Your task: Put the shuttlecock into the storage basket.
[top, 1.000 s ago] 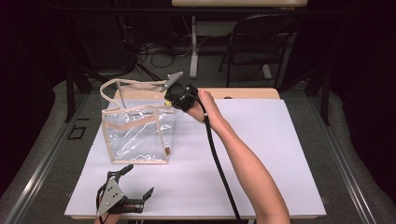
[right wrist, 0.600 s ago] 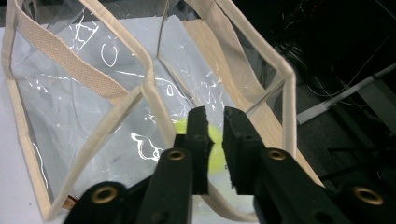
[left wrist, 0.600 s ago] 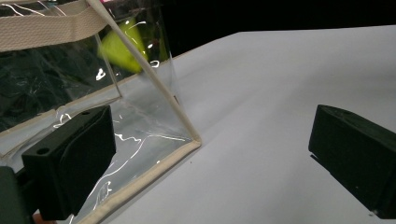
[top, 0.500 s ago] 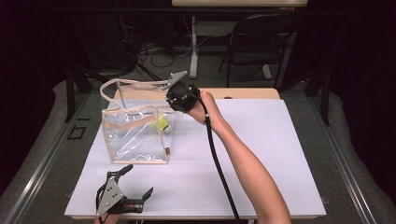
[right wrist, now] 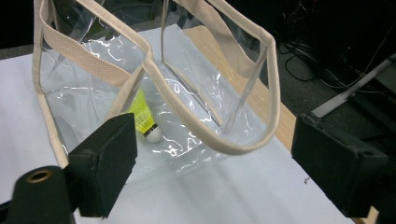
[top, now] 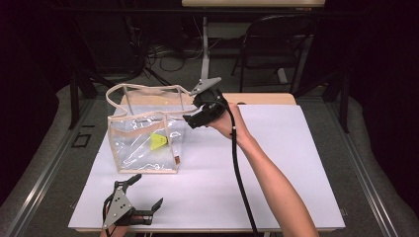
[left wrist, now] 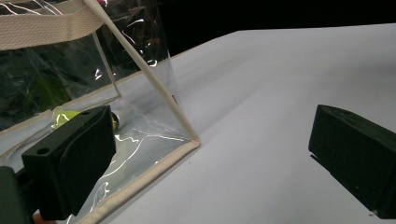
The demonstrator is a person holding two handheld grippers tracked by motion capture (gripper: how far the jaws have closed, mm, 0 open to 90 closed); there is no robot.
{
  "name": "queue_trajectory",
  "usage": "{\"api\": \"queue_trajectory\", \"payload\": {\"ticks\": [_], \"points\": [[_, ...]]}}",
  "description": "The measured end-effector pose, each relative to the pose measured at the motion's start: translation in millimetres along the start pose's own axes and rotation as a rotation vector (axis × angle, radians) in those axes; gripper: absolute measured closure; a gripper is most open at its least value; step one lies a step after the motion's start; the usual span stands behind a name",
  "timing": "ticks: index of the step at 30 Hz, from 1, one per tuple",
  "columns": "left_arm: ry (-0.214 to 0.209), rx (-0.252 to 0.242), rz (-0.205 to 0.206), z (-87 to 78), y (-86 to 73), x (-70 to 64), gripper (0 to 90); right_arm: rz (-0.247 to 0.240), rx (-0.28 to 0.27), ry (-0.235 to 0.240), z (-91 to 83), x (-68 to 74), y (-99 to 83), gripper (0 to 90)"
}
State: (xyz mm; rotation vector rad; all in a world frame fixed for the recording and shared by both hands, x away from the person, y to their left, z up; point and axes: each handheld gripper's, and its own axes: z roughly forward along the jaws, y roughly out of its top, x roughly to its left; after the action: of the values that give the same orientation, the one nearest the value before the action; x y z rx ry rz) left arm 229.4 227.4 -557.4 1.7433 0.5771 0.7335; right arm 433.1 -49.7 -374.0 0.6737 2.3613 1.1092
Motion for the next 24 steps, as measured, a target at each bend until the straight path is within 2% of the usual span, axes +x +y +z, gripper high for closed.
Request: {"api": "queue_trajectory", "payload": {"ticks": [9,17,24], "points": [[-0.005,0.003,-0.001,4.9,0.6,-0.1,0.6,0.05,-0.036,0.005,-12.2,-3.9,-19.7,0.0],[0.004,0.002,-0.004,2.4,0.3,0.2,0.6,0.073,-0.057,0.005,-25.2,-4.9,-35.6,0.0],[0.002,0.005,0.001,1.7,-0.1,-0.4,0.6,0.072,-0.071,-0.018,-38.2,-2.6,-62.7,0.0]]}}
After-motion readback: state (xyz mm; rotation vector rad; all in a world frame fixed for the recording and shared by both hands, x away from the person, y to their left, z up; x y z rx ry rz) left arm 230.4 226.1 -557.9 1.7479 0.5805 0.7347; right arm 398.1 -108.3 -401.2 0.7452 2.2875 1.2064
